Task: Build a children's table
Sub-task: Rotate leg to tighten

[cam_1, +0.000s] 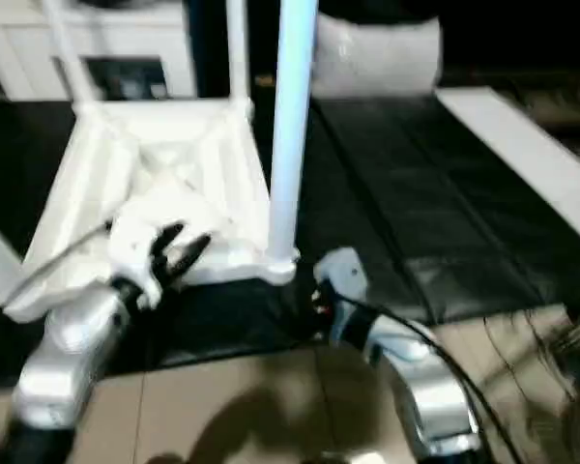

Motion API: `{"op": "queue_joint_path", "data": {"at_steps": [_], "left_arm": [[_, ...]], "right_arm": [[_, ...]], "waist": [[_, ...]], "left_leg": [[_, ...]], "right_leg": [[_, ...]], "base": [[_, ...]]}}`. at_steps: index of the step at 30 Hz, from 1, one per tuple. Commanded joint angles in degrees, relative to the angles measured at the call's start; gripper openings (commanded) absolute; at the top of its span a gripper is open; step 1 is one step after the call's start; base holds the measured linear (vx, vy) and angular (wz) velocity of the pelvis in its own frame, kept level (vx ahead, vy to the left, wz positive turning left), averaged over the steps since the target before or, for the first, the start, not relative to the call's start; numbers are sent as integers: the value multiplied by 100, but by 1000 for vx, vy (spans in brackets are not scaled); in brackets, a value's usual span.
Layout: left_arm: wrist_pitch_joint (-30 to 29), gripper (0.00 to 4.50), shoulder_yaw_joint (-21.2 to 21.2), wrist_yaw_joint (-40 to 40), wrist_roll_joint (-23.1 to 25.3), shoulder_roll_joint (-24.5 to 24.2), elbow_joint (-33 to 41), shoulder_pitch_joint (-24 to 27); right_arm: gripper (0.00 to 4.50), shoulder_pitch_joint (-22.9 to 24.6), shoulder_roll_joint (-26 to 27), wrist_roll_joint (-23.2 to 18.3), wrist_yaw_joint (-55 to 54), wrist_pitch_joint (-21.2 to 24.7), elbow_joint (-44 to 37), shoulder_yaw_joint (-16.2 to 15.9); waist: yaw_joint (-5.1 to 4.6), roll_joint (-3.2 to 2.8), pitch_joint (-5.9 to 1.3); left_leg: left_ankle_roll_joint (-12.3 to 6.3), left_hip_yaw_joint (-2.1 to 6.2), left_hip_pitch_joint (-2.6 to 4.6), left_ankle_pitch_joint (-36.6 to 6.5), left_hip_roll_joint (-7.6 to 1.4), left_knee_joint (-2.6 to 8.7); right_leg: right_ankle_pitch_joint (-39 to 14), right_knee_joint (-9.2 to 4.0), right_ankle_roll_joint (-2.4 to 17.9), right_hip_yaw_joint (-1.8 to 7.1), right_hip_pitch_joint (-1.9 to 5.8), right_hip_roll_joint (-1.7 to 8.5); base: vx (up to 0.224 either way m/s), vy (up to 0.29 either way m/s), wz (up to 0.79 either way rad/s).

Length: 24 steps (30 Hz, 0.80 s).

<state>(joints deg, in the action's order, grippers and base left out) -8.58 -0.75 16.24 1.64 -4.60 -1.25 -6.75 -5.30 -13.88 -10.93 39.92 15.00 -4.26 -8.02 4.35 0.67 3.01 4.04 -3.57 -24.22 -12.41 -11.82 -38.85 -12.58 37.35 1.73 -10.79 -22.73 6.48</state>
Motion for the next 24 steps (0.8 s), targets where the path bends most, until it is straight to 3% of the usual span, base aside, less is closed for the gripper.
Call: {"op": "queue_joint_path", "data": {"at_steps": [1, 2, 3, 4, 5, 6, 7, 8, 9, 10, 11, 12, 13, 14, 15, 17, 18, 20, 24], "left_arm": [[20, 284, 197, -378, 251, -122, 247, -56], [20, 294, 227, -451, 267, -101, 308, -27], [5, 299, 317, -619, 323, -80, 458, 58], [73, 301, 316, -610, 335, -106, 513, 123], [183, 305, 332, -626, 337, -107, 536, 179], [216, 305, 322, -674, 344, -101, 579, 220], [216, 322, 322, -674, 344, -101, 579, 220], [117, 334, 384, -773, 318, -62, 617, 280], [83, 342, 424, -818, 261, -13, 695, 369], [50, 342, 439, -857, 228, 19, 744, 416], [47, 345, 443, -869, 212, 31, 761, 434], [66, 353, 349, -818, 218, 28, 915, 600], [57, 378, 319, -798, 218, 29, 969, 655], [56, 383, 296, -781, 214, 33, 1019, 713], [105, 384, 284, -768, 191, 46, 1077, 782], [195, 398, 276, -781, 205, 38, 1199, 991], [206, 412, 297, -815, 219, 41, 1226, 1054], [165, 426, 362, -886, 233, 53, 1241, 1103], [198, 441, 570, -1171, 319, 55, 1182, 1081]], "right_arm": [[450, -86, 44, 73, -29, -75, 27, -45], [450, -102, 51, 88, -54, -88, 51, -44], [450, -173, 105, 93, -193, -100, 172, 34], [450, -217, 145, 64, -259, -89, 237, 89], [450, -267, 182, 12, -283, -64, 299, 139], [450, -298, 205, -24, -295, -47, 333, 163], [450, -298, 205, -24, -295, -47, 333, 163], [450, -326, 211, -58, -235, -69, 341, 144], [450, -349, 203, -89, -146, -132, 344, 88], [450, -376, 194, -107, -81, -184, 361, 50], [450, -390, 189, -114, -54, -207, 371, 34], [450, -493, 299, -65, -210, -296, 512, 59], [450, -527, 337, -42, -278, -323, 565, 74], [450, -555, 375, -18, -353, -352, 615, 95], [450, -595, 414, 21, -473, -369, 689, 141], [450, -666, 511, 97, -757, -433, 866, 270], [450, -688, 526, 116, -829, -437, 923, 306], [450, -705, 500, 151, -896, -490, 1003, 323], [450, -763, 483, 200, -1125, -586, 1151, 462]], "waist": [[189, 183, -306], [242, 136, -314], [255, 55, -292], [262, -8, -286], [288, -157, -256], [138, -366, -272], [22, -394, -383], [7, -414, -328], [80, -365, -295], [60, -309, -278], [67, -259, -272], [59, -174, -268], [60, -150, -290], [48, -143, -278], [26, -127, -267], [10, -117, -253], [3, -77, -222], [2, -40, -222], [32, -69, -245]], "left_leg": [[-465, -167, -316, -386, 178, -321], [-475, -71, -320, -527, 71, -397], [-485, 57, -306, -630, -99, -433], [-470, 98, -271, -583, -191, -388], [-540, 99, -54, -307, -233, 25], [-719, 12, 454, -217, -333, 624], [-736, 153, 616, 83, -496, 676], [-574, 15, 536, -73, -508, 762], [-84, -7, 441, -795, -515, 867], [164, -45, 434, -1190, -461, 883], [359, -103, 447, -1578, -332, 851], [521, -220, 393, -2147, -141, 841], [434, -217, 339, -2053, -141, 845], [272, -235, 307, -1985, -146, 866], [183, -263, 341, -2075, -142, 860], [119, -267, 331, -2083, -149, 876], [31, -284, 316, -2111, -135, 904], [-82, -316, 355, -1995, -116, 887], [-252, -342, 329, -1562, -124, 914]], "right_leg": [[-3690, -1073, -1125, 710, 460, 1461], [-3036, -1050, -996, 712, 552, 1779], [-2256, -1140, -223, 685, 684, 2038], [-1906, -1171, 239, 560, 773, 2023], [-1525, -1103, 936, 206, 771, 1497], [-1387, -566, 851, 52, 286, 286], [-860, -166, 659, 141, 187, 28], [-306, -6, 485, 335, 45, -80], [-20, -70, 381, 510, 51, -50], [59, -181, 411, 609, 69, 32], [41, -312, 465, 697, 91, 107], [-412, -463, 656, 897, 196, 299], [-545, -478, 673, 932, 269, 363], [-917, -553, 664, 966, 270, 404], [-1352, -629, 640, 989, 230, 403], [-1646, -676, 634, 1005, 229, 405], [-2173, -753, 511, 1017, 230, 402], [-2540, -831, 412, 1039, 199, 400], [-2398, -835, 429, 1013, 208, 341]], "base": [[-15, -81, 43], [-18, -16, 55], [-24, 36, 52], [-24, 36, 52], [-24, 70, 56], [-36, 105, 52], [-36, 105, 52], [-29, 132, 25], [-24, 117, 13], [-24, 117, 13], [-27, 62, 16], [0, 0, 0], [0, 0, 0], [0, 0, 0], [0, 0, 0], [-14, -26, -3], [-21, -54, -6], [-14, -57, -3], [1, -45, 3]]}}
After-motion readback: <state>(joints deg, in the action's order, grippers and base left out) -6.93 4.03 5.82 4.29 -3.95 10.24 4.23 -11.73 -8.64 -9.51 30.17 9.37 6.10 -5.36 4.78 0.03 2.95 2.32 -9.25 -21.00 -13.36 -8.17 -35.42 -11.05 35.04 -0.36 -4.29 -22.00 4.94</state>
